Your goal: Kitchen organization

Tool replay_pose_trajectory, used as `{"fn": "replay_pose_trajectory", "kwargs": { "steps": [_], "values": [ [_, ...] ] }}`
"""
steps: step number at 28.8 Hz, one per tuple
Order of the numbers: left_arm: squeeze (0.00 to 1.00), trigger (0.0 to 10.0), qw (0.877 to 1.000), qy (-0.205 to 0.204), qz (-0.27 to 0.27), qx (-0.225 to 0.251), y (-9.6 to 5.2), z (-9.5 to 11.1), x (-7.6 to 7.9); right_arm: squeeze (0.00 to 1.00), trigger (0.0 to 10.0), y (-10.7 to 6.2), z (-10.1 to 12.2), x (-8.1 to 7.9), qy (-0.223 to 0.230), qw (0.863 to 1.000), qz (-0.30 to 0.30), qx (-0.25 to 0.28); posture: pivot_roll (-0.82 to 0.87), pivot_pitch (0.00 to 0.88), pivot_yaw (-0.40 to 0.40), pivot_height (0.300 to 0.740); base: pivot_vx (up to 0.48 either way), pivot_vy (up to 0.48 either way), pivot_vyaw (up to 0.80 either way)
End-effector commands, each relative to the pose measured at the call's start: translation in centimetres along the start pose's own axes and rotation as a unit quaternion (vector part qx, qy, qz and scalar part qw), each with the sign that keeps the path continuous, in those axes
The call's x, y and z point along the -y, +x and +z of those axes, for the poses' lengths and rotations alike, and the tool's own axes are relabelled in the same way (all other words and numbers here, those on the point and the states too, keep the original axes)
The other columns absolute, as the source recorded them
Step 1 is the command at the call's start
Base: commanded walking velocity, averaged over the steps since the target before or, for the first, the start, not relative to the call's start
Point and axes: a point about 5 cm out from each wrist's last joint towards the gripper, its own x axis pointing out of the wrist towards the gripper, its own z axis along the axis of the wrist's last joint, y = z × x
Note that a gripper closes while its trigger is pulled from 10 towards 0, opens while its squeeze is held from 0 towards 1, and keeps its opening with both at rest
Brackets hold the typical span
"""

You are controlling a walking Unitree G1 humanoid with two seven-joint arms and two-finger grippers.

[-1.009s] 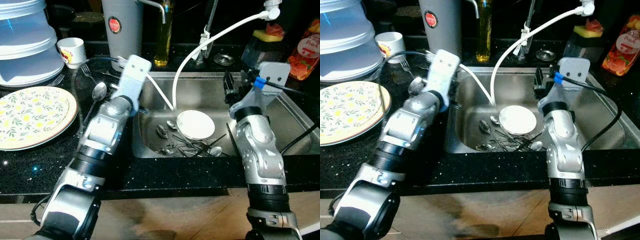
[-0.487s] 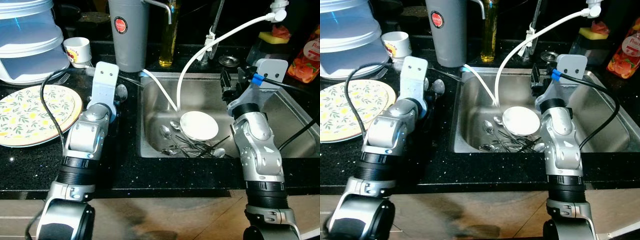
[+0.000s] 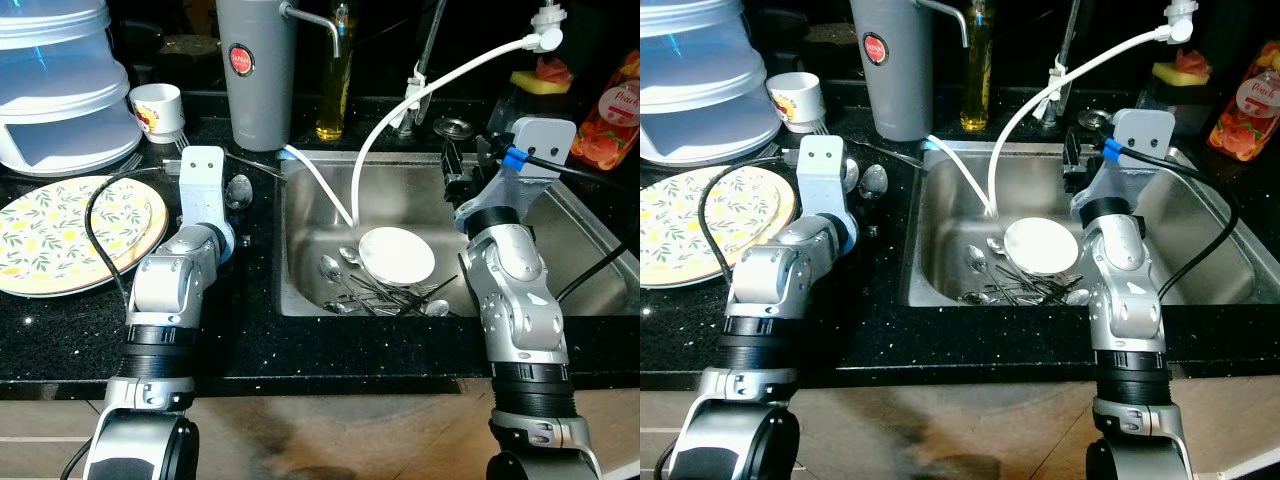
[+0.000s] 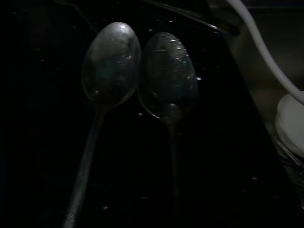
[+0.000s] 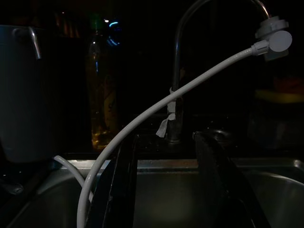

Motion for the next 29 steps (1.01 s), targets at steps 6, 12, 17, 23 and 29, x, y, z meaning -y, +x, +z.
{"fn": "replay_pose_trajectory", "kwargs": {
  "steps": [6, 12, 17, 23, 29],
  "values": [
    [0.0, 0.0, 0.996, 0.077, 0.022, 0.047, 0.2, 0.8, 0.4, 0.0, 10.0, 0.0, -0.3, 0.1, 0.003, 1.0, -0.003, -0.004, 0.09, 0.044, -0.018, 0.74, 0.0, 0.0, 0.0],
    [0.0, 0.0, 0.958, 0.125, -0.096, 0.241, -1.7, 6.9, 5.2, 0.0, 10.0, -0.1, -0.2, 0.2, 0.003, 1.0, -0.007, -0.003, 0.08, 0.044, -0.016, 0.74, 0.0, 0.0, 0.0],
    [0.0, 10.0, 0.941, 0.148, -0.196, 0.231, -1.3, 7.8, 8.6, 0.0, 10.0, -0.1, -0.1, 0.2, 0.001, 1.0, -0.01, -0.002, 0.06, 0.052, -0.002, 0.74, 0.0, 0.0, 0.0],
    [0.0, 10.0, 0.929, 0.167, -0.304, 0.132, 1.1, 6.1, 11.3, 0.0, 10.0, -0.6, 0.4, 0.9, -0.008, 1.0, -0.026, 0.005, 0.03, 0.062, 0.03, 0.74, 0.0, 0.0, 0.0],
    [0.0, 10.0, 0.905, 0.242, -0.344, 0.064, 2.3, 3.1, 11.2, 0.0, 10.0, -1.1, -0.2, 4.1, -0.104, 0.991, -0.077, -0.046, 0.02, 0.074, 0.044, 0.74, 0.0, 0.0, 0.0]
  ]
}}
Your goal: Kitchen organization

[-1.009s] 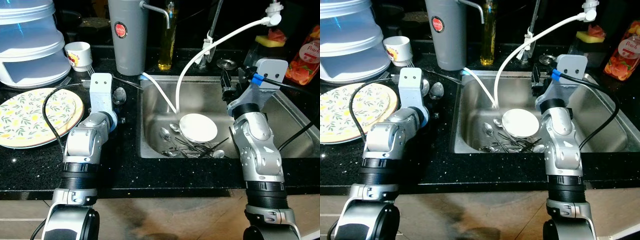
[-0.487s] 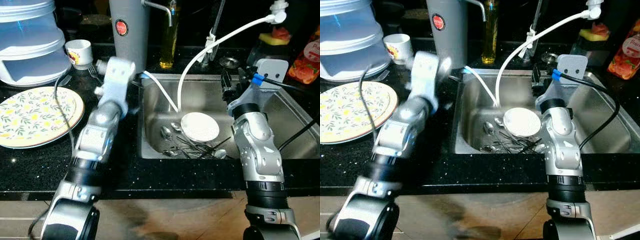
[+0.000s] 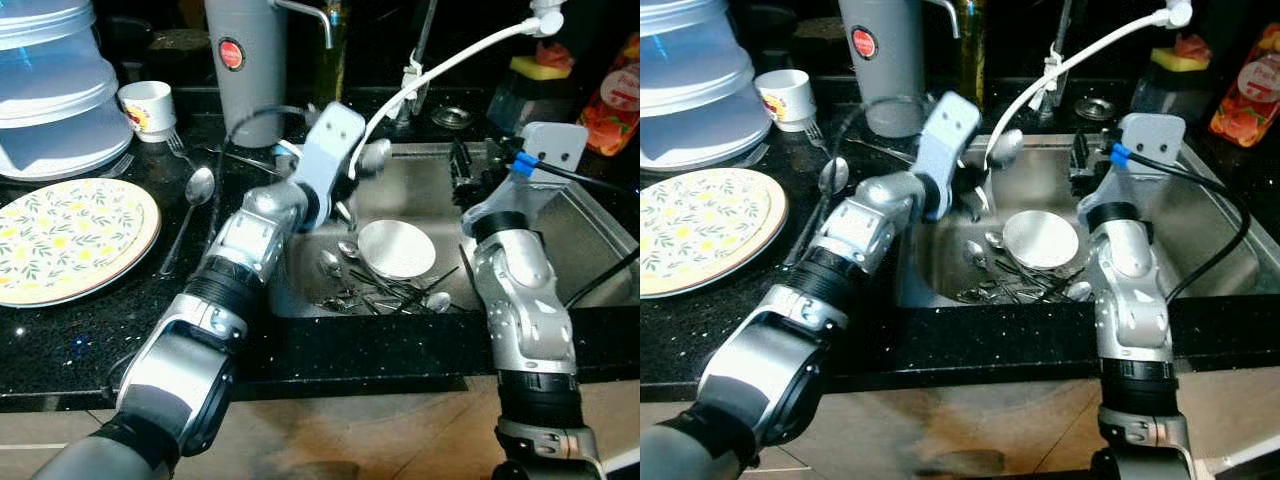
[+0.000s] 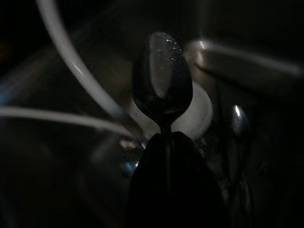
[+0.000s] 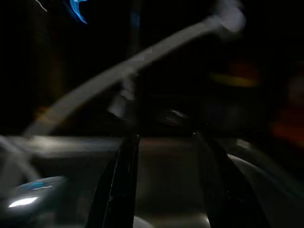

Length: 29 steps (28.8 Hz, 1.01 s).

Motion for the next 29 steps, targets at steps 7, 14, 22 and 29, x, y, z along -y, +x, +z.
{"fn": "replay_pose_trajectory", "kwargs": {
  "steps": [7, 14, 22, 29],
  "values": [
    [1.0, 10.0, 0.996, -0.031, -0.038, 0.076, -0.8, 1.4, -0.8, 0.0, 10.0, 0.1, -0.3, 1.3, 0.008, 1.0, -0.023, -0.008, 0.04, 0.085, 0.025, 0.74, 0.0, 0.0, 0.0],
    [0.0, 10.0, 0.99, -0.046, -0.039, 0.126, -4.1, 3.4, -4.3, 0.0, 10.0, 0.4, 2.0, 0.0, 0.019, 0.998, 0.025, 0.048, 0.06, 0.081, 0.007, 0.74, 0.0, 0.0, 0.0],
    [0.0, 10.0, 0.989, -0.034, 0.143, -0.009, -9.9, -0.5, -9.5, 0.0, 10.0, -1.1, 2.1, -3.8, 0.034, 0.975, 0.217, 0.045, 0.09, 0.078, 0.008, 0.74, 0.0, 0.0, 0.0],
    [0.0, 10.0, 0.978, -0.123, 0.169, 0.012, -11.2, -3.0, -5.7, 0.0, 10.0, -2.0, 2.1, -5.5, 0.072, 0.955, 0.284, 0.04, 0.11, 0.078, -0.011, 0.74, 0.0, 0.0, 0.0]
  ]
}}
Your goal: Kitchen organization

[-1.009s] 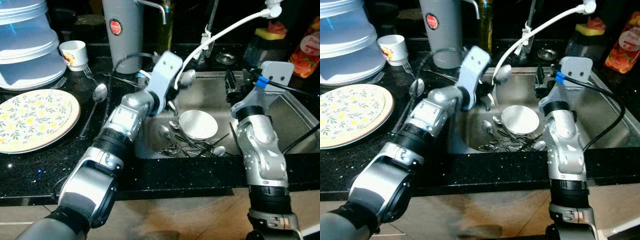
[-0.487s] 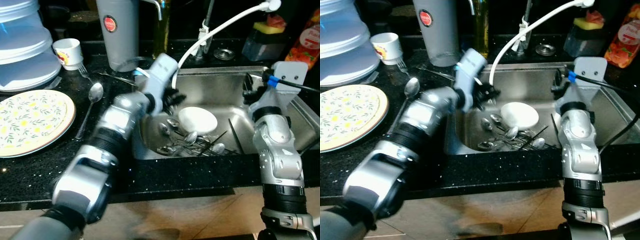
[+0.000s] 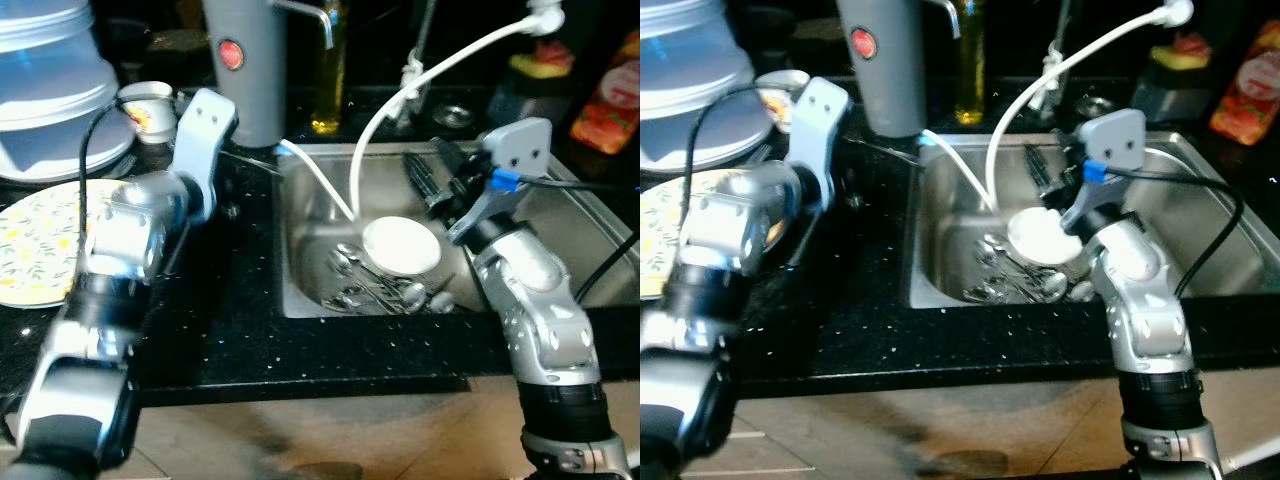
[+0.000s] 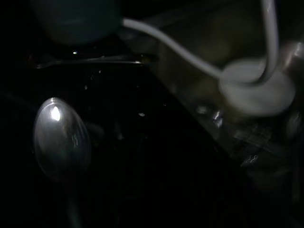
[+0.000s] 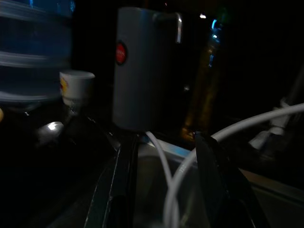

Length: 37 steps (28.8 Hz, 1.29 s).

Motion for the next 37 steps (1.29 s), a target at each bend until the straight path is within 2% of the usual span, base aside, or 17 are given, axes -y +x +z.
{"fn": "replay_pose_trajectory", "kwargs": {
  "steps": [1, 2, 5, 6, 9, 13, 16, 19, 20, 25, 27, 29, 30, 31, 32, 34, 37],
  "values": [
    [0.0, 10.0, 0.999, -0.036, 0.006, 0.015, -0.4, -0.2, 0.3, 0.0, 10.0, 0.2, 0.0, -0.2, 0.012, 1.0, 0.003, 0.001, 0.11, 0.076, -0.016, 0.74, 0.0, 0.0, 0.0],
    [0.0, 10.0, 0.998, -0.065, 0.02, 0.012, -0.4, -1.1, 0.1, 0.0, 10.0, 0.5, -0.1, -0.2, 0.015, 1.0, 0.001, 0.001, 0.11, 0.074, -0.017, 0.74, 0.0, 0.0, 0.0],
    [0.0, 10.0, 0.996, -0.069, 0.052, -0.001, -0.4, -1.8, -0.5, 0.0, 10.0, 0.6, -0.1, -0.3, 0.017, 1.0, 0.002, 0.002, 0.11, 0.071, -0.018, 0.74, 0.0, 0.0, 0.0],
    [0.0, 10.0, 0.989, -0.054, 0.139, -0.018, -0.7, -2.5, -2.3, 0.0, 10.0, 0.7, -0.1, -0.4, 0.019, 1.0, 0.006, 0.005, 0.12, 0.061, -0.015, 0.74, 0.0, 0.0, 0.0],
    [0.0, 10.0, 0.973, -0.06, 0.219, -0.043, -1.3, -3.3, -3.7, 0.0, 10.0, 0.6, 0.0, -0.5, 0.024, 1.0, 0.014, 0.005, 0.12, 0.058, -0.015, 0.74, 0.0, 0.0, 0.0],
    [0.0, 10.0, 0.966, -0.123, 0.218, -0.069, -1.8, -4.2, -3.6, 0.0, 10.0, 0.6, -0.1, -0.5, 0.027, 1.0, 0.015, 0.006, 0.12, 0.053, -0.012, 0.74, 0.0, 0.0, 0.0],
    [0.0, 10.0, 0.962, -0.139, 0.222, -0.074, -1.9, -4.5, -3.6, 0.0, 10.0, 0.7, -0.1, -0.5, 0.027, 1.0, 0.014, 0.007, 0.12, 0.047, -0.012, 0.74, 0.0, 0.0, 0.0],
    [0.0, 10.0, 0.954, -0.098, 0.276, -0.066, -2.4, -4.2, -4.7, 0.0, 10.0, 0.7, -0.1, -0.4, 0.027, 1.0, 0.012, 0.009, 0.12, 0.041, -0.012, 0.74, 0.0, 0.0, 0.0],
    [0.0, 10.0, 0.942, -0.059, 0.326, -0.054, -2.9, -3.7, -5.7, 0.0, 10.0, 0.7, -0.1, -0.4, 0.028, 1.0, 0.01, 0.009, 0.12, 0.041, -0.012, 0.74, 0.0, 0.0, 0.0],
    [0.0, 10.0, 0.933, -0.024, 0.356, -0.042, -3.1, -3.0, -6.5, 0.0, 10.0, 0.8, -0.1, -0.4, 0.029, 0.999, 0.008, 0.01, 0.12, 0.037, -0.011, 0.74, 0.0, 0.0, 0.0],
    [0.0, 10.0, 0.934, -0.025, 0.354, -0.042, -3.1, -2.6, -6.9, 0.0, 10.0, 0.8, -0.1, -0.4, 0.03, 0.999, 0.007, 0.011, 0.12, 0.034, -0.007, 0.74, 0.0, 0.0, 0.0],
    [0.0, 10.0, 0.945, -0.04, 0.322, -0.046, -2.7, -2.3, -6.6, 0.0, 10.0, 0.8, -0.1, -0.3, 0.03, 0.999, 0.003, 0.012, 0.12, 0.034, -0.007, 0.74, 0.0, 0.0, 0.0],
    [0.0, 10.0, 0.96, -0.057, 0.272, -0.04, -1.8, -1.7, -5.6, 0.0, 10.0, 0.8, -0.1, -0.1, 0.03, 0.999, 0.0, 0.012, 0.12, 0.035, -0.01, 0.74, 0.0, 0.0, 0.0],
    [0.0, 10.0, 0.96, -0.057, 0.272, -0.04, -1.8, -1.7, -5.6, 0.0, 10.0, 0.8, -0.1, -0.1, 0.03, 0.999, 0.0, 0.012, 0.12, 0.035, -0.01, 0.74, 0.0, 0.0, 0.0],
    [0.0, 10.0, 0.977, -0.094, 0.186, -0.032, -1.0, -0.9, -4.2, 0.0, 10.0, 0.8, 0.0, -0.1, 0.029, 1.0, -0.001, 0.012, 0.12, 0.035, -0.01, 0.74, 0.0, 0.0, 0.0],
    [0.0, 10.0, 0.983, -0.113, 0.143, -0.025, -0.7, -0.4, -3.5, 0.0, 10.0, 0.8, 0.0, -0.1, 0.029, 1.0, -0.001, 0.012, 0.12, 0.035, -0.01, 0.74, 0.0, 0.0, 0.0],
    [0.0, 10.0, 0.987, -0.092, 0.132, -0.013, -0.8, 0.7, -3.7, 0.0, 10.0, 0.8, 0.0, -0.1, 0.028, 1.0, -0.001, 0.013, 0.11, 0.036, -0.006, 0.74, 0.0, 0.0, 0.0]
  ]
}}
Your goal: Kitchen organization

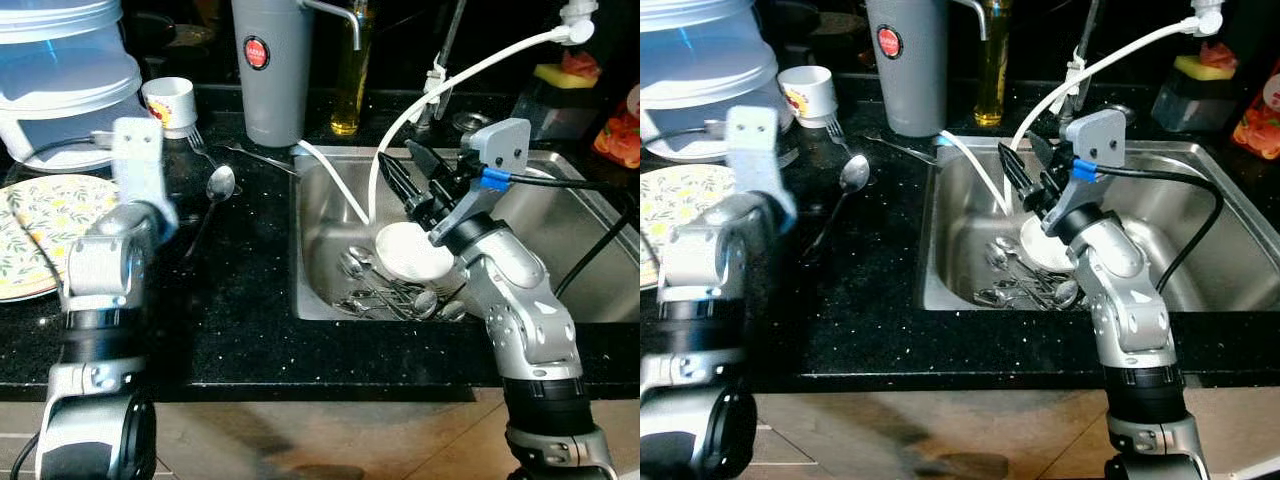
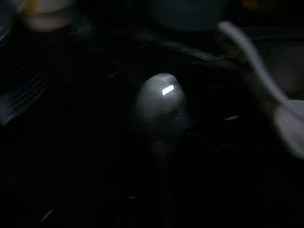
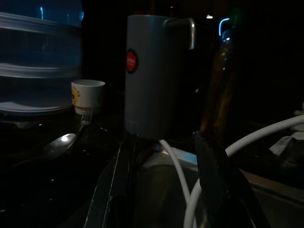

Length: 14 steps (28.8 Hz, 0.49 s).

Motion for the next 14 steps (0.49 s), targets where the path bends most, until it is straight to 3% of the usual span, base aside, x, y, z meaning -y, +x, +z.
{"fn": "replay_pose_trajectory", "kwargs": {
  "steps": [1, 2, 3, 7, 13, 14],
  "values": [
    [0.0, 10.0, 1.0, 0.012, 0.002, 0.006, -0.1, 0.8, -0.5, 0.0, 10.0, 0.0, 0.1, 0.1, -0.001, 1.0, -0.006, 0.004, 0.11, 0.036, -0.006, 0.74, 0.0, 0.0, 0.0],
    [0.66, 10.0, 0.999, 0.035, 0.022, 0.011, -0.2, 1.3, -1.2, 0.0, 10.0, 0.0, 0.1, 0.1, -0.001, 1.0, -0.007, 0.004, 0.11, 0.039, 0.003, 0.74, 0.0, 0.0, 0.0],
    [1.0, 10.0, 0.998, 0.047, 0.042, 0.012, -0.4, 1.6, -1.8, 0.0, 10.0, -0.1, 0.1, 0.2, -0.001, 1.0, -0.008, 0.004, 0.11, 0.042, 0.005, 0.74, 0.0, 0.0, 0.0],
    [1.0, 10.0, 0.997, 0.061, 0.05, -0.005, -1.4, 1.7, -2.4, 0.0, 10.0, -0.4, -0.1, 0.3, 0.0, 1.0, -0.014, 0.0, 0.11, 0.052, 0.007, 0.74, 0.0, 0.0, 0.0],
    [1.0, 10.0, 0.998, 0.017, -0.015, -0.05, -1.8, 0.1, -1.4, 0.0, 10.0, -0.3, -0.3, 0.2, 0.003, 1.0, -0.012, -0.004, 0.12, 0.059, -0.007, 0.74, 0.0, 0.0, 0.0],
    [0.85, 10.0, 0.998, 0.007, -0.028, -0.056, -1.7, -0.2, -1.2, 0.0, 10.0, -0.2, -0.3, 0.2, 0.003, 1.0, -0.011, -0.003, 0.12, 0.059, -0.007, 0.74, 0.0, 0.0, 0.0]
  ]
}}
